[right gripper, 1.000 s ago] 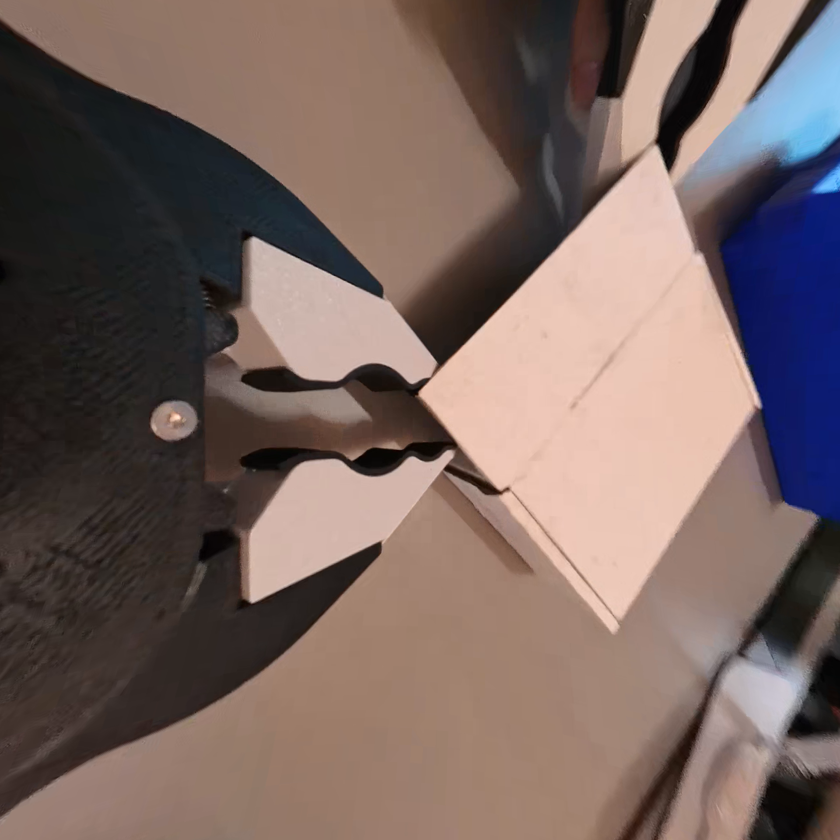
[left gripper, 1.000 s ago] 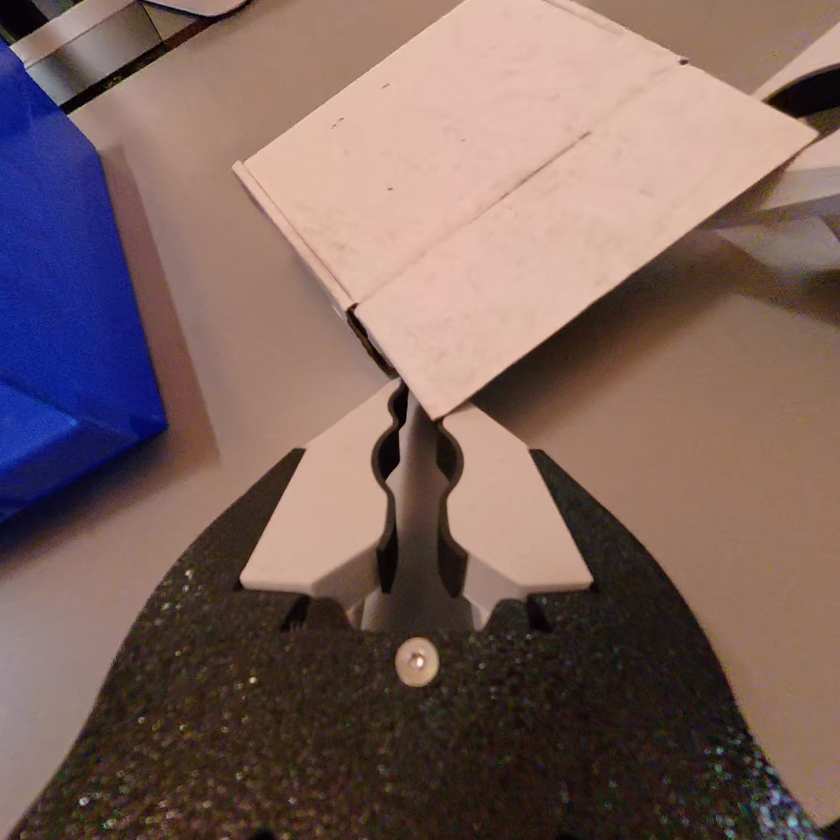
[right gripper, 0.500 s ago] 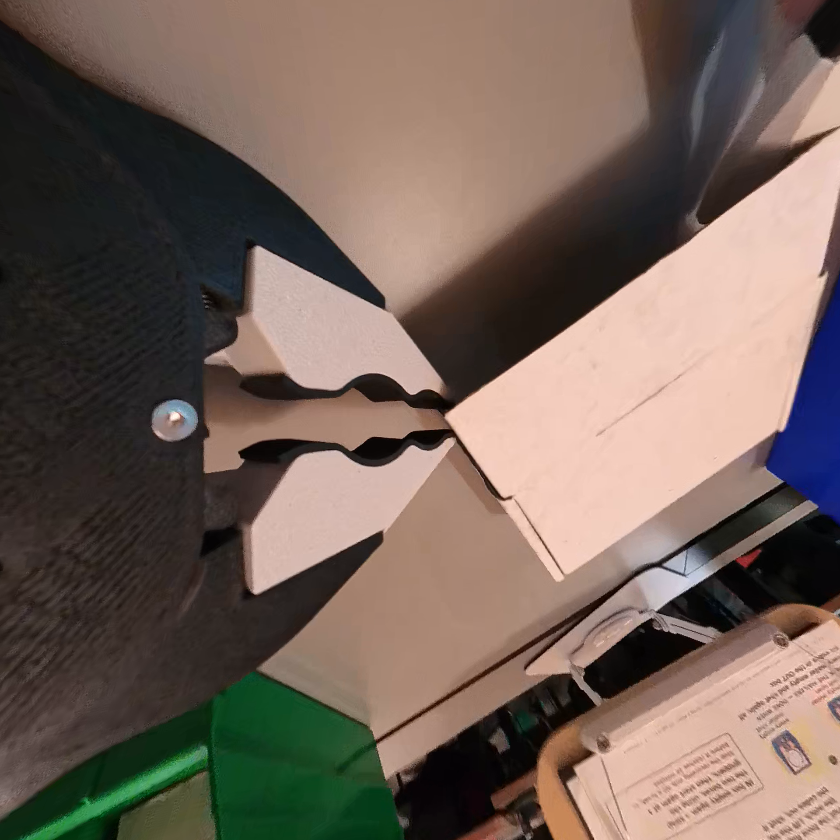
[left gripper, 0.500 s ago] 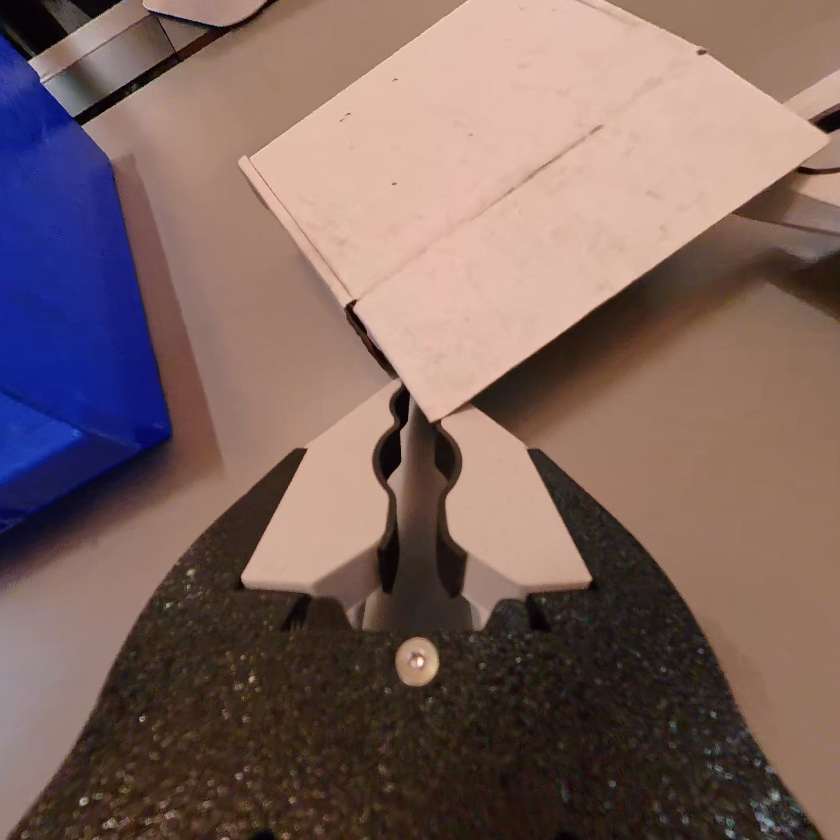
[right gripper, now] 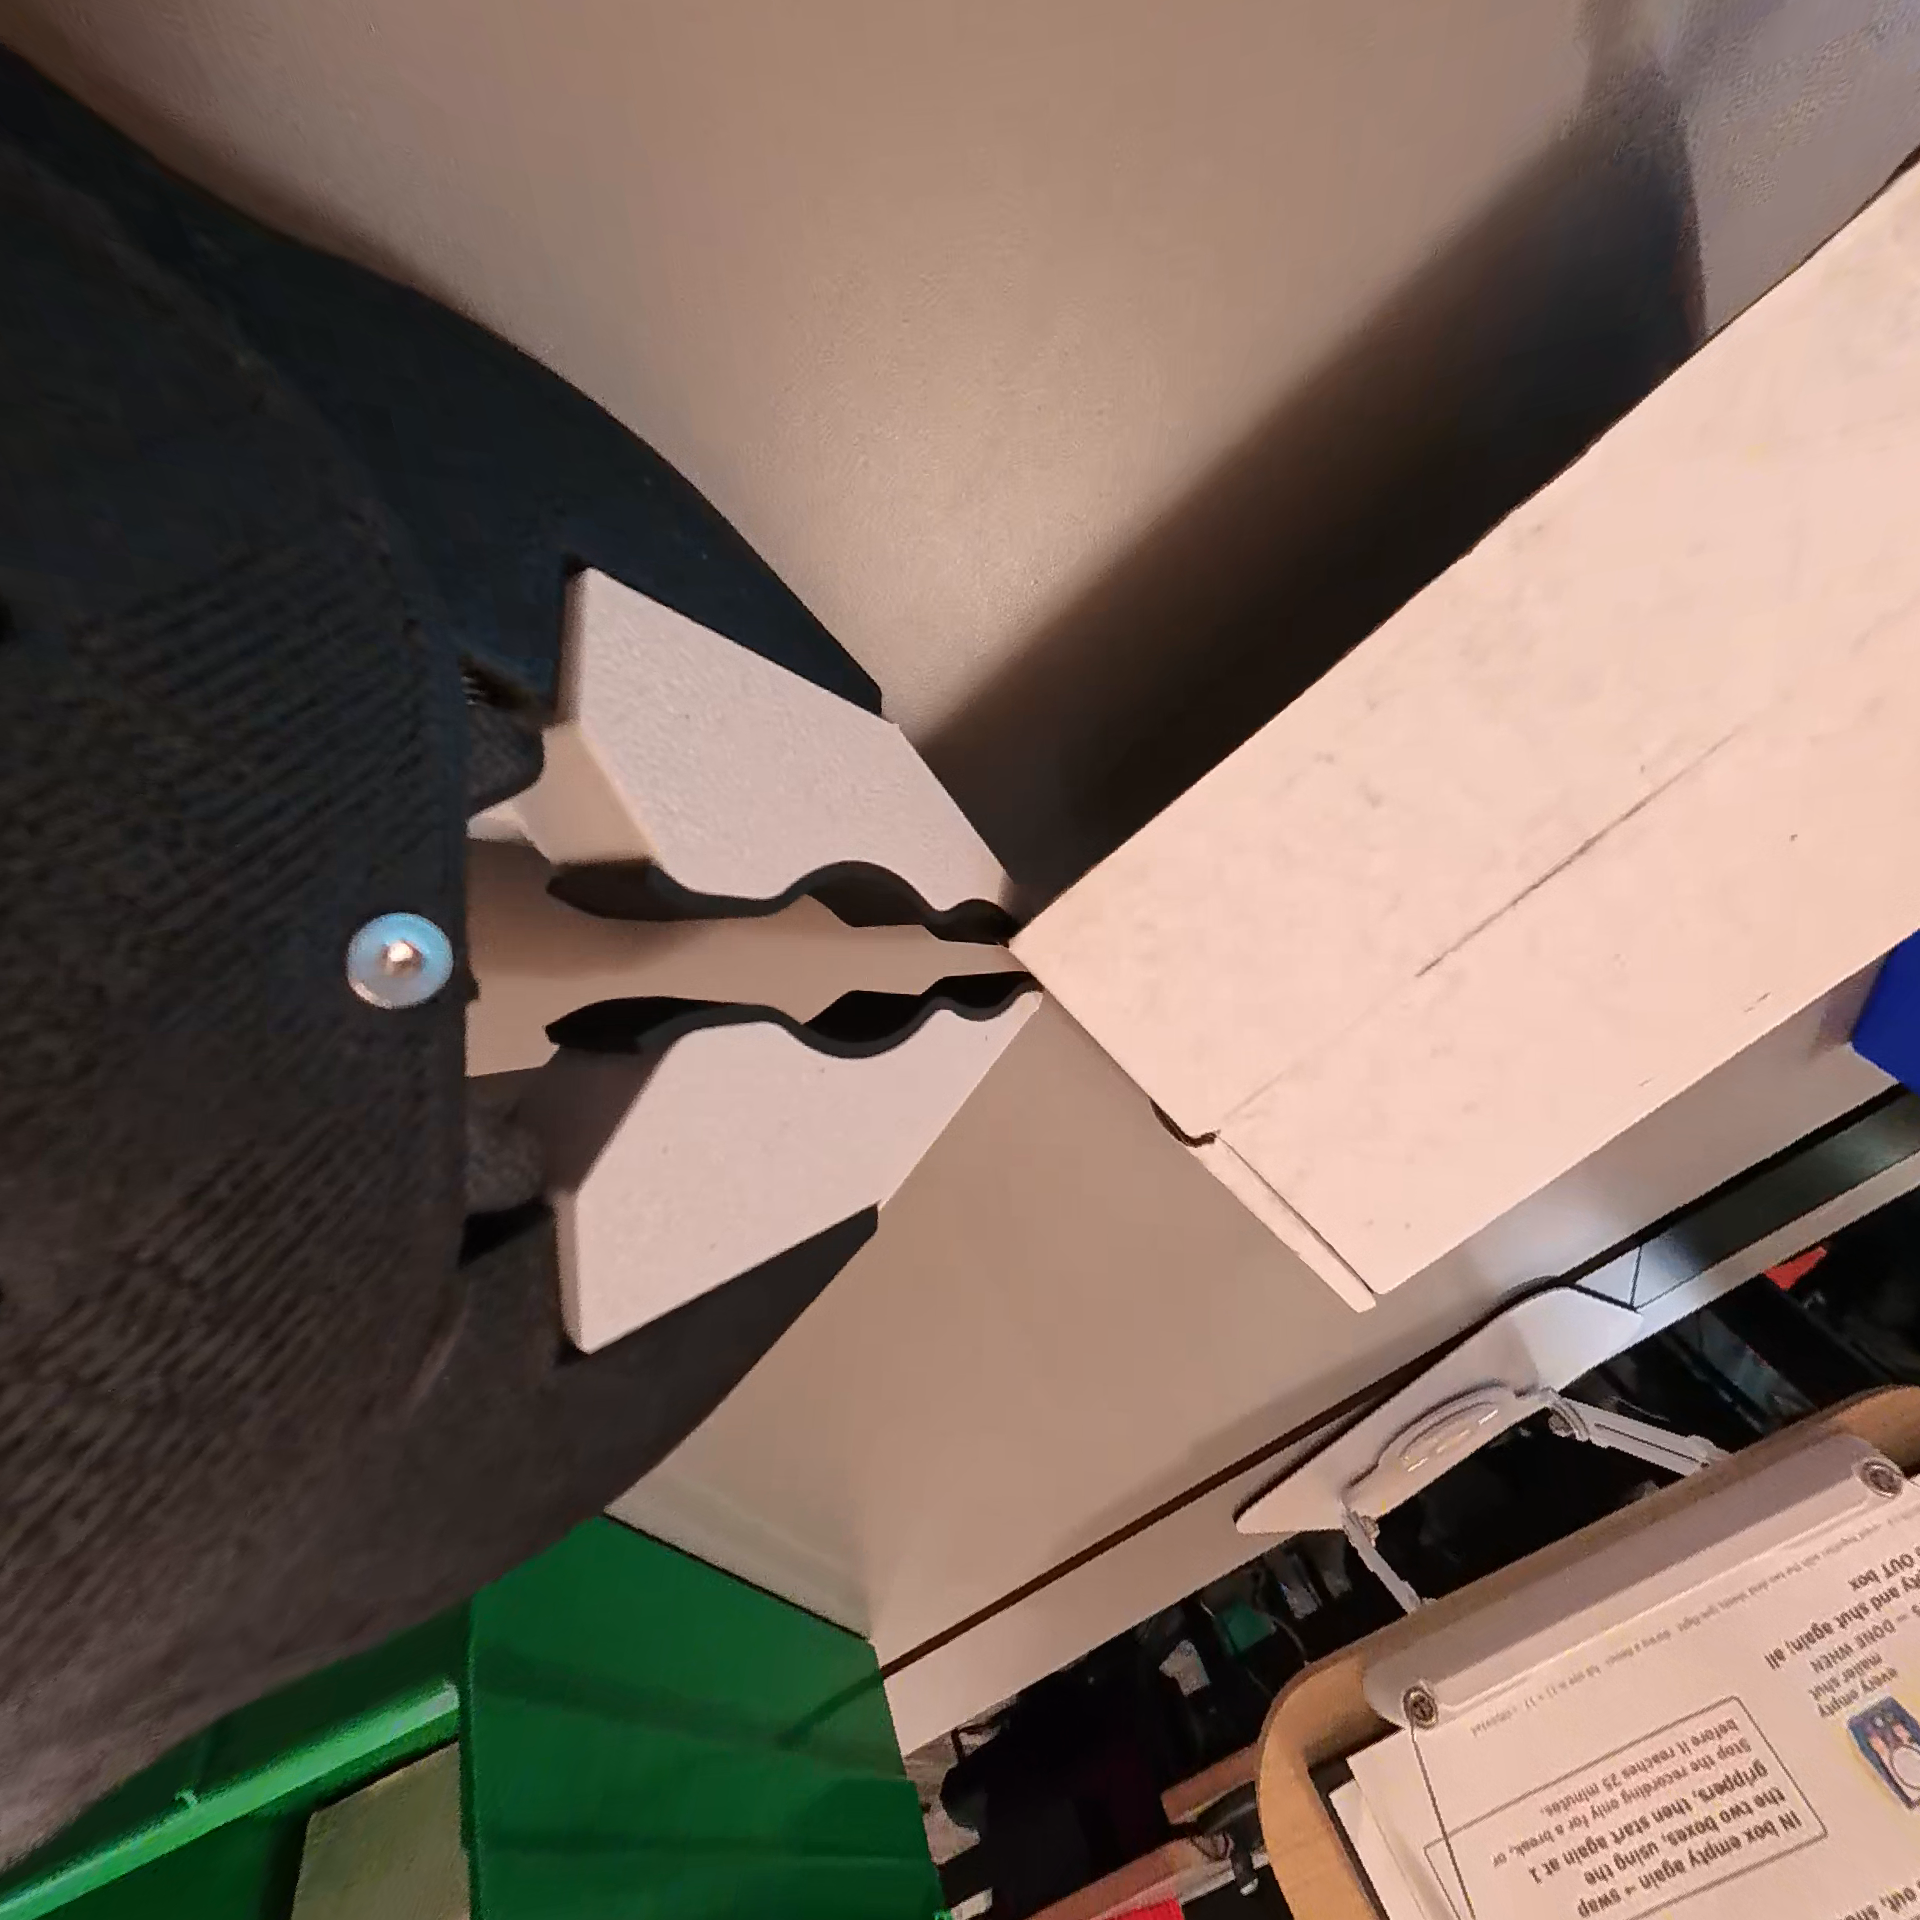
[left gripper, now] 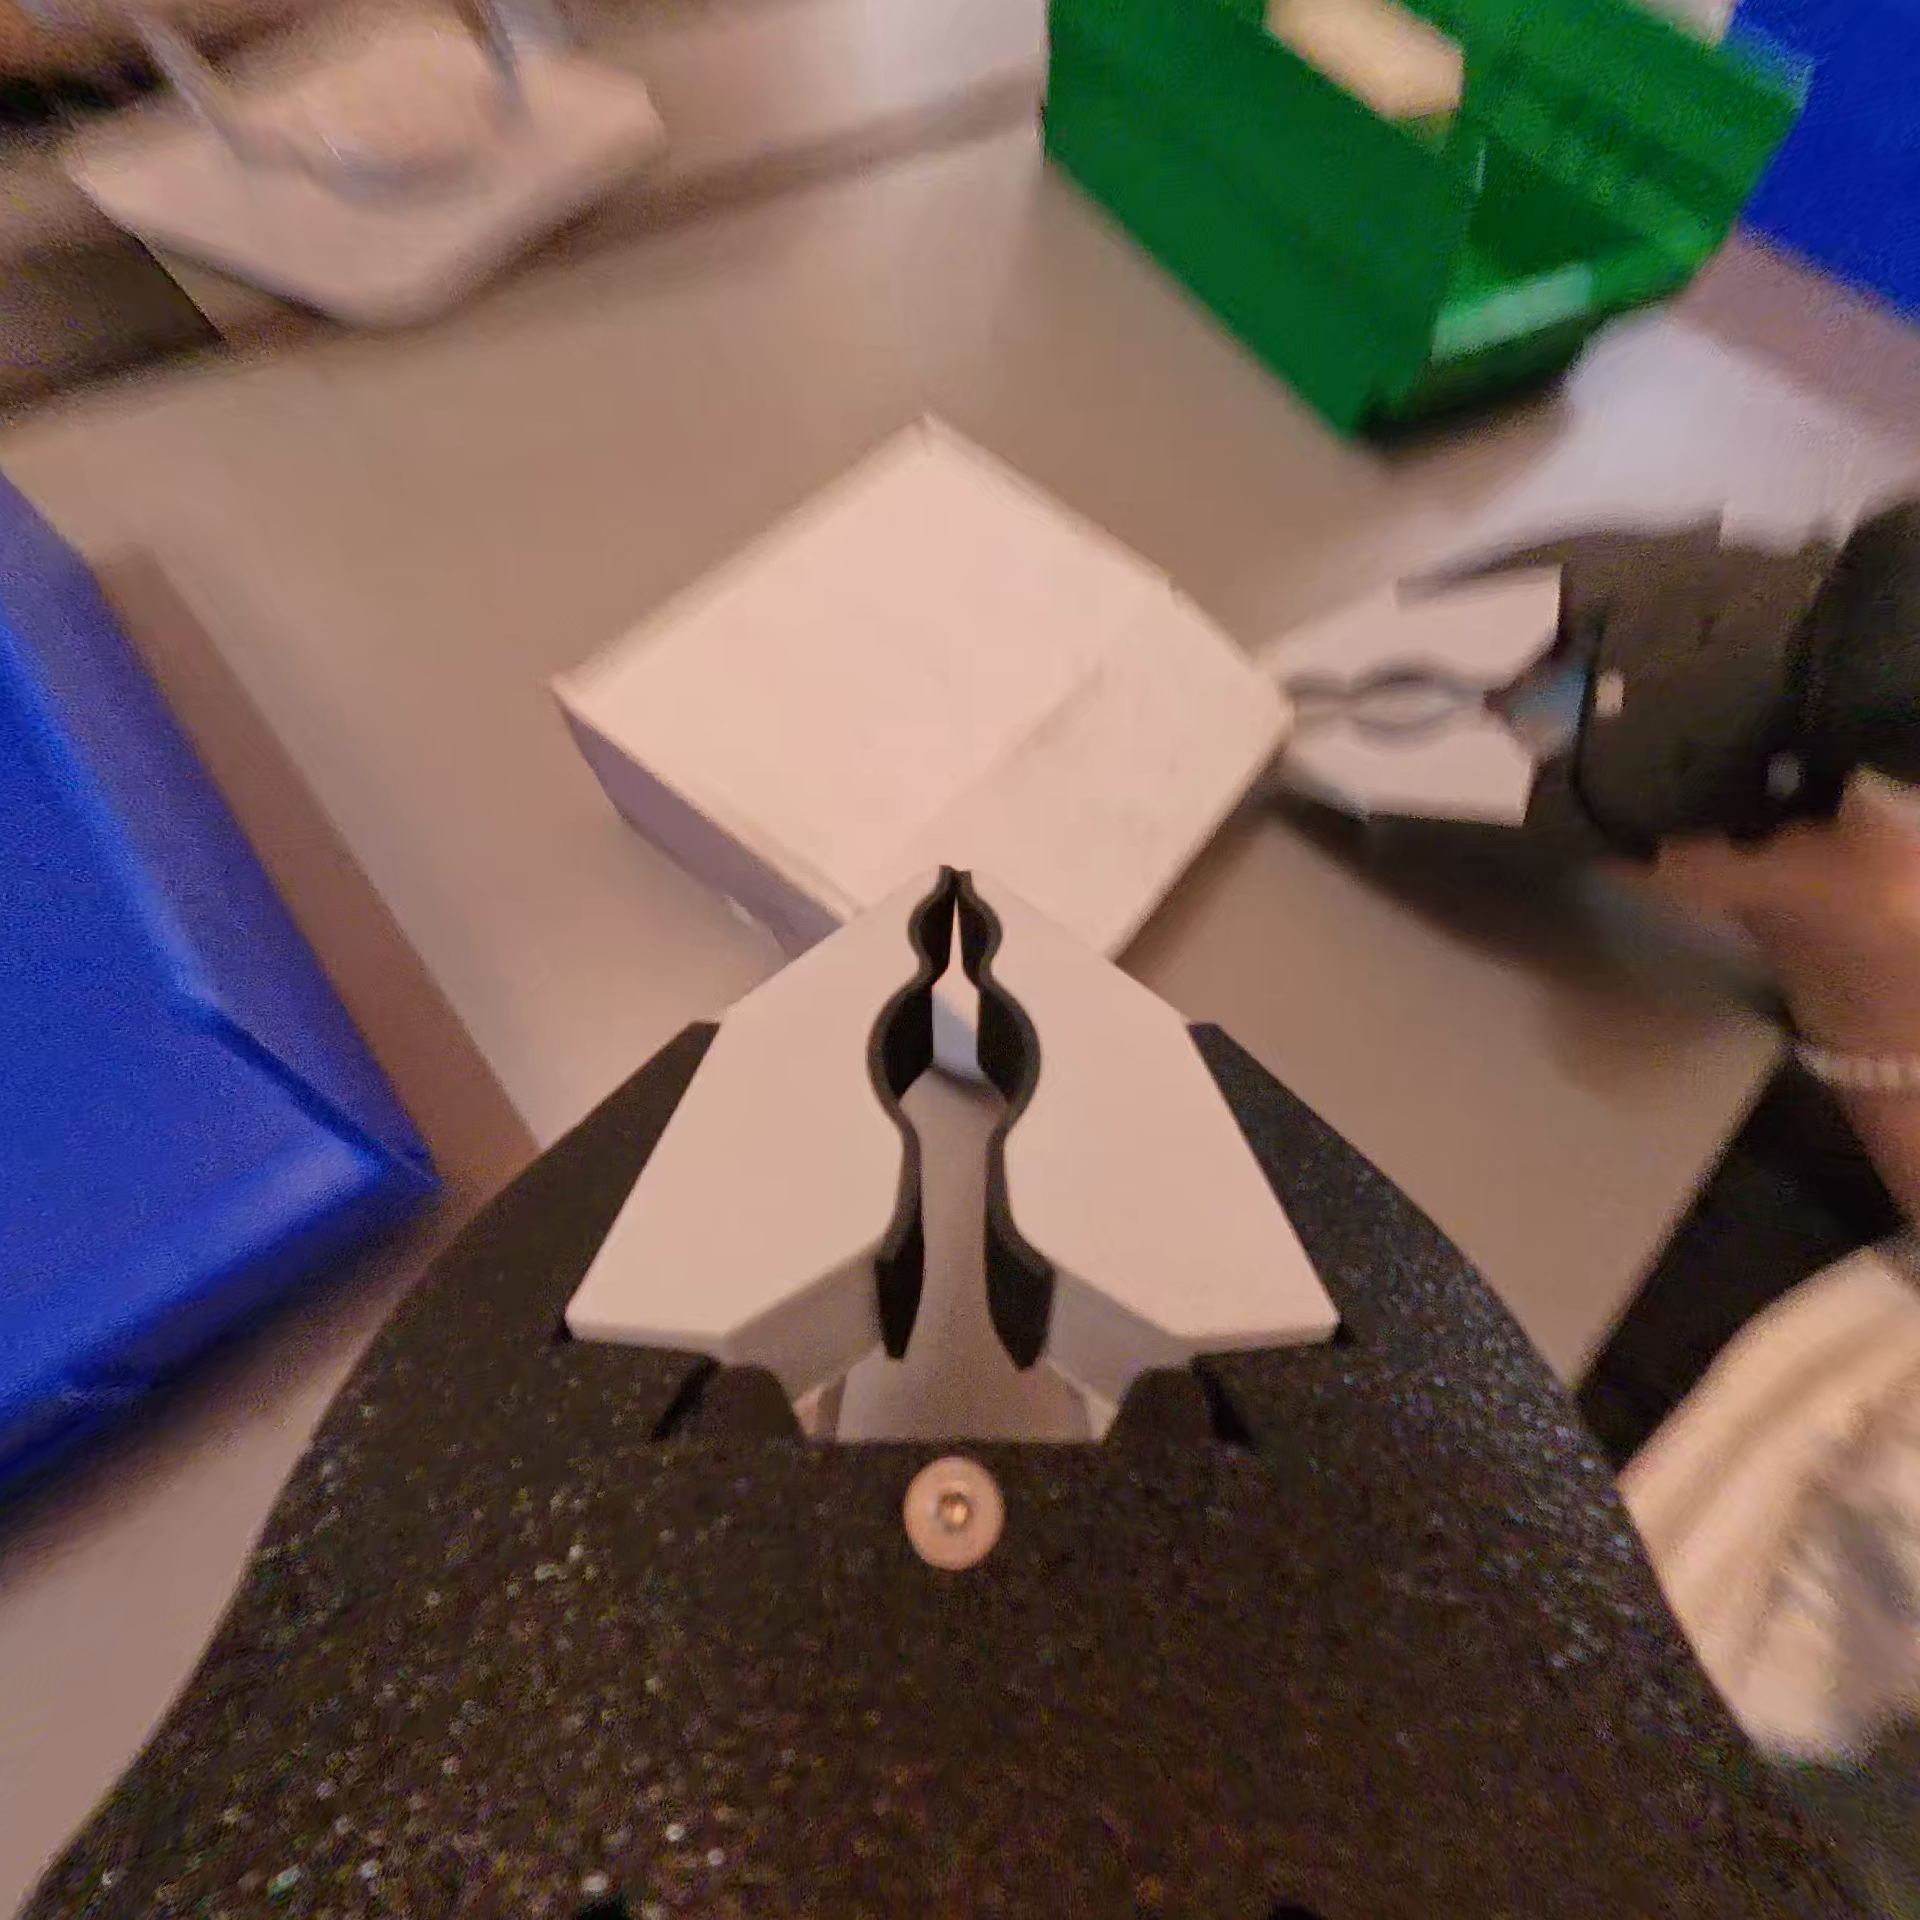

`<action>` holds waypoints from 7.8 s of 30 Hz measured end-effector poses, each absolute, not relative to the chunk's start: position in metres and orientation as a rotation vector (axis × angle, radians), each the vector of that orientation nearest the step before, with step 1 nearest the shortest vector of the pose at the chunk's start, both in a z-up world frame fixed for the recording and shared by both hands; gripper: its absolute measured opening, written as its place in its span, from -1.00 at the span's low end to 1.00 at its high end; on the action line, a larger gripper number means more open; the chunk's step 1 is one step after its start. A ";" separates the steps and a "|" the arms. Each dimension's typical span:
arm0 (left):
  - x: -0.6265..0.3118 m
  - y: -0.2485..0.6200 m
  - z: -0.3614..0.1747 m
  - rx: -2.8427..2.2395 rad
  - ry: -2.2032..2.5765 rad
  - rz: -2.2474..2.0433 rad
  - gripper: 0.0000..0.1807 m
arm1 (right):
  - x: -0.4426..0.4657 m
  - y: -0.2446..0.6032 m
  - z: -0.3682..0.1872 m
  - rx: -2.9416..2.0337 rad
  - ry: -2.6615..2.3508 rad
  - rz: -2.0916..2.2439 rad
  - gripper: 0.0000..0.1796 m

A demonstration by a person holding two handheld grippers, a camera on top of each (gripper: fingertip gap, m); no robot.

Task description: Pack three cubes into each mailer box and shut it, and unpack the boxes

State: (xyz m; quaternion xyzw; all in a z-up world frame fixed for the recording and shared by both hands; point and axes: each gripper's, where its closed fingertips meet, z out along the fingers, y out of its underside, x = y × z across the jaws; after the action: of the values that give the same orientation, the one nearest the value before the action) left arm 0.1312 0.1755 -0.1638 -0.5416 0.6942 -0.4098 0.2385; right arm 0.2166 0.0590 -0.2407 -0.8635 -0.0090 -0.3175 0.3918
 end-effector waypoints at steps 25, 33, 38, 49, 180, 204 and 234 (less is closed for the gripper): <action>0.216 0.200 -0.202 -1.744 1.674 -1.442 -1.00 | 0.218 0.063 -0.246 -2.218 -0.151 -0.831 -0.98; 0.218 0.201 -0.203 -1.674 1.697 -1.339 -1.00 | 0.233 0.058 -0.248 -2.269 -0.105 -0.839 -1.00; 0.218 0.201 -0.203 -1.674 1.689 -1.333 -1.00 | 0.233 0.061 -0.249 -2.262 -0.216 -0.894 -0.99; 0.218 0.202 -0.203 -1.646 1.704 -1.292 -1.00 | 0.240 0.041 -0.241 -2.276 -0.380 -0.887 -0.80; 0.212 0.208 -0.186 -1.440 1.633 -1.134 -0.69 | 0.227 0.046 -0.181 -1.899 -0.154 -0.251 -0.33; 0.142 0.149 -0.220 -1.744 1.725 -1.335 -0.35 | 0.238 0.065 -0.213 -2.108 0.164 0.190 -0.54; 0.165 0.178 -0.222 -1.699 1.707 -1.399 -0.31 | 0.253 0.083 -0.208 -2.060 -0.038 0.132 -0.08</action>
State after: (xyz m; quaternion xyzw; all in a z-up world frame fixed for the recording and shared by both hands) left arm 0.1647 0.1783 -0.2218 -0.6005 0.6031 -0.4942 0.1774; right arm 0.2533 0.0834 -0.2079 -0.8566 -0.0158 0.0551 0.5128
